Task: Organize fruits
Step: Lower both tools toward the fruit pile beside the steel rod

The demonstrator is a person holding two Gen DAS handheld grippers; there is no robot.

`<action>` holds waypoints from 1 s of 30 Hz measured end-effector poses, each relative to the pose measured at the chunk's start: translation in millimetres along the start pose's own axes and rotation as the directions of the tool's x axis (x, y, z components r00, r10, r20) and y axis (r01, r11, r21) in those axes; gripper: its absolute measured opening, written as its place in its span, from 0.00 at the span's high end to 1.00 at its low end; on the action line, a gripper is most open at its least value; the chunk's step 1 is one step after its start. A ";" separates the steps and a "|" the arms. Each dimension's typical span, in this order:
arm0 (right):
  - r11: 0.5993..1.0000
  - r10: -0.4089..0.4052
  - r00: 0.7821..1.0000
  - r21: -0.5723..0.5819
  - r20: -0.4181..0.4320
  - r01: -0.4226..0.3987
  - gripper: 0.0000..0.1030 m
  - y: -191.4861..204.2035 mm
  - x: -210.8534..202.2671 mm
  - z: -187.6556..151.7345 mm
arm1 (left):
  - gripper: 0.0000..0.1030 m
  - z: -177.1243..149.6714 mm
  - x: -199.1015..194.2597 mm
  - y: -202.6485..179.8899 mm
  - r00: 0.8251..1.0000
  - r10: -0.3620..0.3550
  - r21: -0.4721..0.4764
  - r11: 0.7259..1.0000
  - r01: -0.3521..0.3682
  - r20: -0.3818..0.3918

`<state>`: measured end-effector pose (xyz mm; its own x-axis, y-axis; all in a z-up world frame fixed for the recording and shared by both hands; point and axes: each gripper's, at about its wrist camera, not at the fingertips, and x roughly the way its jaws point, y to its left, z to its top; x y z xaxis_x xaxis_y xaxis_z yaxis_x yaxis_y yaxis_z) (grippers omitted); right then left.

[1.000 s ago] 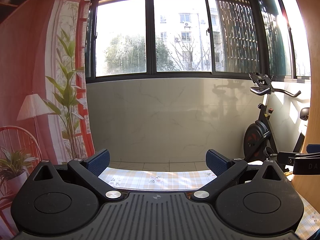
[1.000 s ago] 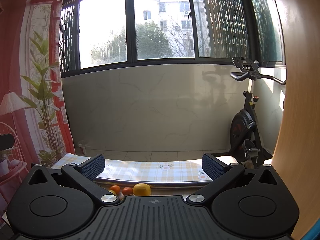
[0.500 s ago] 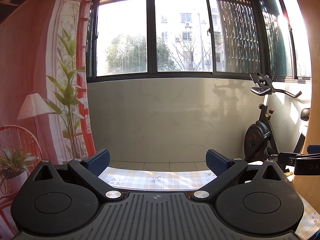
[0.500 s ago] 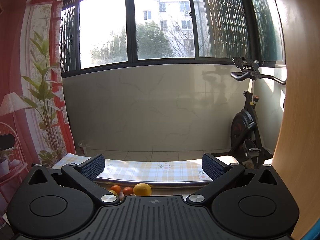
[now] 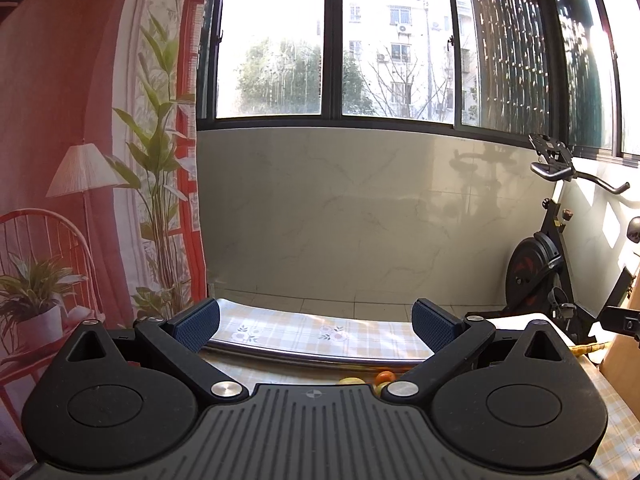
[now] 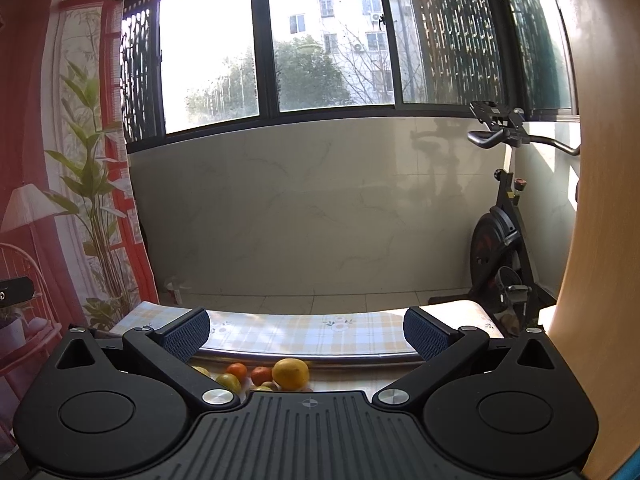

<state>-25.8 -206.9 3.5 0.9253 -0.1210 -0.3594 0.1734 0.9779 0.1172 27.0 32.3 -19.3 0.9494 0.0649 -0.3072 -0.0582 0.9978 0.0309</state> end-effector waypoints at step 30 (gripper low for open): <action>0.987 0.135 0.979 -0.064 -0.155 -0.146 0.00 -26.5 141.3 -62.4 | 0.02 -31.1 82.8 36.9 0.979 0.077 -0.031 0.996 -0.084 -0.187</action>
<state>79.2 -239.3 -108.2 0.8766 0.0403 -0.4796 0.0142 0.9939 0.1095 93.9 74.8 -73.2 0.8678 0.1424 -0.4760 -0.1475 0.9887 0.0270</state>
